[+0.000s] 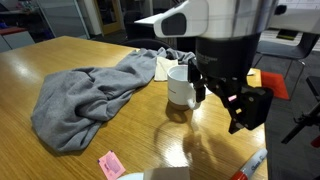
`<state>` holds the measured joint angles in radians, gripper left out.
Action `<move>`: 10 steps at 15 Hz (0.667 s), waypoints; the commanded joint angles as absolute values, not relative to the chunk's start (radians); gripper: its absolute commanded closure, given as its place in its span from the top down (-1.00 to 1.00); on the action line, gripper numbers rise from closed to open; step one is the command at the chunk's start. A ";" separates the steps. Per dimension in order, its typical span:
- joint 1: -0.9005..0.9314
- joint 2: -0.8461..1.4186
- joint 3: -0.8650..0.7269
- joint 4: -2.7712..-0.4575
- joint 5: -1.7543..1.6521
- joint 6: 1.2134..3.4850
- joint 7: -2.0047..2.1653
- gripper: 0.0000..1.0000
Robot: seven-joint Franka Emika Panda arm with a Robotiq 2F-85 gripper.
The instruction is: Pick up the pen from the white mug cup and put it on the table.
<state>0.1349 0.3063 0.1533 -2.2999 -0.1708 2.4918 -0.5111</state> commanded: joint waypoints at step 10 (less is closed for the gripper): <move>0.072 -0.035 0.180 -2.452 0.117 2.533 -0.692 1.00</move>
